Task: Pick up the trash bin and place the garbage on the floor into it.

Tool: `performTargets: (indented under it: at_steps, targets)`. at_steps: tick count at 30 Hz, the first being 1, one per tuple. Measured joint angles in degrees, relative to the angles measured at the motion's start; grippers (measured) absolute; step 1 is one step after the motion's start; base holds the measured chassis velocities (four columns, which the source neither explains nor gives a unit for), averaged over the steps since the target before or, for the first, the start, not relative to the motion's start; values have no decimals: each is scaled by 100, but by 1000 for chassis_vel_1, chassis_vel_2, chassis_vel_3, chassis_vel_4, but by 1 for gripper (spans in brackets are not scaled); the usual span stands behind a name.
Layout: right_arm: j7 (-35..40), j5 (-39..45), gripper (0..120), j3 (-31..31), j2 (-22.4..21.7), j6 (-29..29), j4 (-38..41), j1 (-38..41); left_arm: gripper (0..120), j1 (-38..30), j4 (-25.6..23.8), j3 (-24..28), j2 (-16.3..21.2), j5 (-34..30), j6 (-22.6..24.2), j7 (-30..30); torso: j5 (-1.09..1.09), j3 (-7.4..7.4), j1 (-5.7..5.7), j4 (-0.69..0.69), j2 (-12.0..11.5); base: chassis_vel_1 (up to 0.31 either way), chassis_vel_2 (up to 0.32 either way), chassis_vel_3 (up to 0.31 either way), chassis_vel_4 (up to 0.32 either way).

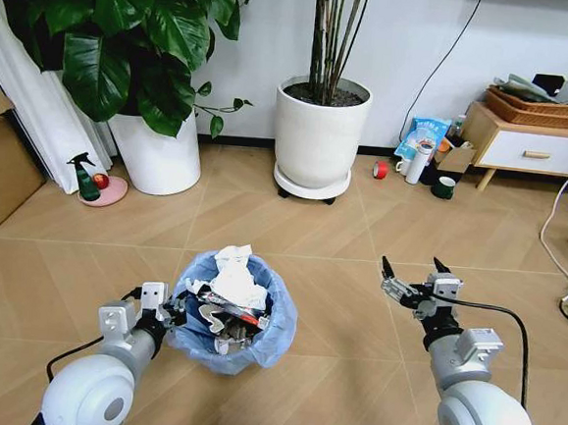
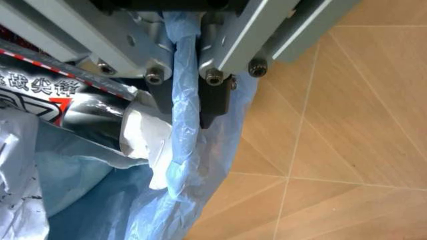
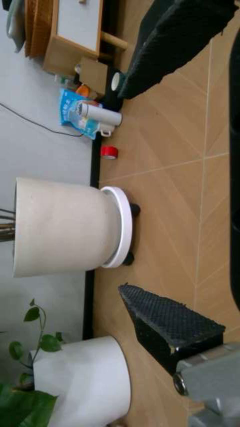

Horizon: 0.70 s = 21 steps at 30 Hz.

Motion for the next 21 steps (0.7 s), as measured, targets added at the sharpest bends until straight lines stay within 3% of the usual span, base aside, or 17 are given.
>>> performTargets:
  at_steps: [21]
  targets:
    - [6,13,100,25,-65,21,1,-18,0,7,-1,-14,-32,51,-34,20,0,0,0,0,0,81,89,-81,-82]
